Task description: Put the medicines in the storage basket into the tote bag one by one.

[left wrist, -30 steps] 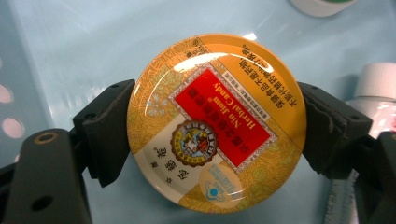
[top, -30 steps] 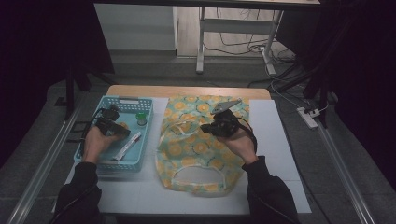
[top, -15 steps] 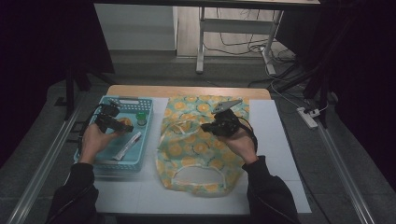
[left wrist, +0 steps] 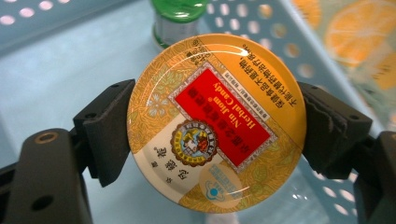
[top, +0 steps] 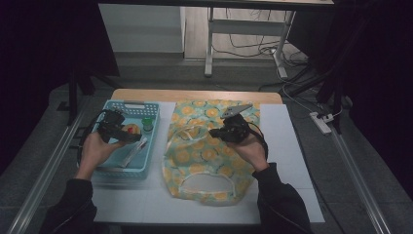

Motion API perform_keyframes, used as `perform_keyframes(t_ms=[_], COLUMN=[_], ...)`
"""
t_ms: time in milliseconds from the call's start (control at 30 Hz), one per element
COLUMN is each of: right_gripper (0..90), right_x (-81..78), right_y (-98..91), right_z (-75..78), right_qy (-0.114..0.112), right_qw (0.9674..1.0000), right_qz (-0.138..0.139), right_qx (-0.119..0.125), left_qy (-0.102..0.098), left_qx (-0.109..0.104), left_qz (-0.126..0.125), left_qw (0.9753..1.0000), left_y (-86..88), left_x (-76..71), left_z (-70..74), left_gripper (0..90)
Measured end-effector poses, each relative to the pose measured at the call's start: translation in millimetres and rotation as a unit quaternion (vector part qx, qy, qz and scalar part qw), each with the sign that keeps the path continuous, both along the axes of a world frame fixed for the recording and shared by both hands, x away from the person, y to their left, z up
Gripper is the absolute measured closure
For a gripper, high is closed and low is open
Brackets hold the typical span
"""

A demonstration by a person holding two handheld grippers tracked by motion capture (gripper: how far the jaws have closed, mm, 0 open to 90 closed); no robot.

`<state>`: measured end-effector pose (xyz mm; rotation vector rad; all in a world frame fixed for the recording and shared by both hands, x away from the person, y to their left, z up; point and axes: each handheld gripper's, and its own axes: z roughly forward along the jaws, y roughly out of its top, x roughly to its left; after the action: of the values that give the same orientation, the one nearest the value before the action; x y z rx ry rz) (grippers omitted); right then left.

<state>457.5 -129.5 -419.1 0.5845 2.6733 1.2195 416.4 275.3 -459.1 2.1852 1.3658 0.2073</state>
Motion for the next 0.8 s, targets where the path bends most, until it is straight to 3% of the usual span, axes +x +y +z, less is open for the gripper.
perform_keyframes(t_ms=[400, 800], right_gripper=[90.0, 90.0], right_x=[-0.7, -1.5], right_y=[-0.1, -0.1], right_z=[1.2, 2.3], right_qy=[-0.003, -0.005], right_qw=[1.0000, 1.0000], right_qz=[0.000, 0.002], right_qx=[0.001, 0.001], left_qy=[-0.023, -0.036], left_qx=[-0.023, -0.023], left_qz=[-0.035, -0.080], left_qw=[0.9989, 0.9959], left_y=[-19.4, -47.2], left_x=[-23.2, -45.3], left_z=[14.3, 20.3], left_gripper=[20.0, 19.9])
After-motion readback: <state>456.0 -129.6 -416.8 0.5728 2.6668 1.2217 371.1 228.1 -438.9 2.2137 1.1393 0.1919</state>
